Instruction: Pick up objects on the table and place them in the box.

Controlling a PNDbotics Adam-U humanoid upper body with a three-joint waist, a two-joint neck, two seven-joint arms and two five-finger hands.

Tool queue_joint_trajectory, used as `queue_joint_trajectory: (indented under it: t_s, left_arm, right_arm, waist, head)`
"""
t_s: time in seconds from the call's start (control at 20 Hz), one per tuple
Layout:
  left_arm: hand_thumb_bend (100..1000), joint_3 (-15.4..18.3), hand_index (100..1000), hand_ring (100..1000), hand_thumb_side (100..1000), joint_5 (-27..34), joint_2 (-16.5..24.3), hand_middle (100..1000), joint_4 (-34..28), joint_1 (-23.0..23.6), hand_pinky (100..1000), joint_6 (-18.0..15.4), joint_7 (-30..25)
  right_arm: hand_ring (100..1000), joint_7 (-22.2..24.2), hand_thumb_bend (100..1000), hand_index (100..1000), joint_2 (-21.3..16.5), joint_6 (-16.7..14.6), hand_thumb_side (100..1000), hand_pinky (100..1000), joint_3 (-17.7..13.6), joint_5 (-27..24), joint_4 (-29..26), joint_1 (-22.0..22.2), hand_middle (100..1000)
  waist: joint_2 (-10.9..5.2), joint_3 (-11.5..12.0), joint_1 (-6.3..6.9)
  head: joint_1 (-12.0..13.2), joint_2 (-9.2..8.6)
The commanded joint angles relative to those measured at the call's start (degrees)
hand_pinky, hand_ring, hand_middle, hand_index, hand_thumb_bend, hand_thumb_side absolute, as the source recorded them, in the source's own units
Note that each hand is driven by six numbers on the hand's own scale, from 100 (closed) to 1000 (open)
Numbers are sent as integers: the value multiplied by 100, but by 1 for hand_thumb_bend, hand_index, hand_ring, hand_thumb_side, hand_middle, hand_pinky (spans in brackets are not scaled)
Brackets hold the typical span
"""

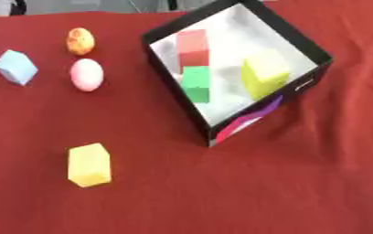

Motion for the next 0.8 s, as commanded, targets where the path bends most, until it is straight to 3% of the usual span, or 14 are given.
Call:
queue_joint_trajectory:
  t_s: [0.05,0.2,0.25,0.35,0.8]
  left_arm:
    - [662,134,793,843,100,28,82,742,-12,-183,827,-342,-297]
    - [601,186,784,840,107,9,31,745,2,-253,821,-299,-86]
    - [635,195,784,840,100,1,20,747,2,-272,820,-290,-21]
    - [597,206,784,840,100,1,-6,753,19,-309,819,-282,55]
    - [590,220,778,834,100,69,-93,745,125,-376,815,-294,-108]
  right_arm:
    - [657,14,100,724,-100,-46,487,976,-4,32,-130,-62,605]
    - [658,33,100,724,-91,-66,485,976,10,55,-130,-76,605]
    - [658,39,100,724,-86,-75,484,976,16,69,-130,-79,605]
    - [658,48,100,724,-75,-89,474,976,24,98,-130,-83,605]
    - [659,35,100,725,-72,-122,483,977,43,136,-130,-141,606]
  waist:
    - [-101,-16,-15]
    - [-74,-43,-16]
    - [-67,-51,-16]
    - [-50,-63,-16]
    - [17,-149,2]
  head:
    - [20,-109]
    - [28,-135]
    - [31,-141]
    - [47,-154]
    - [114,-205]
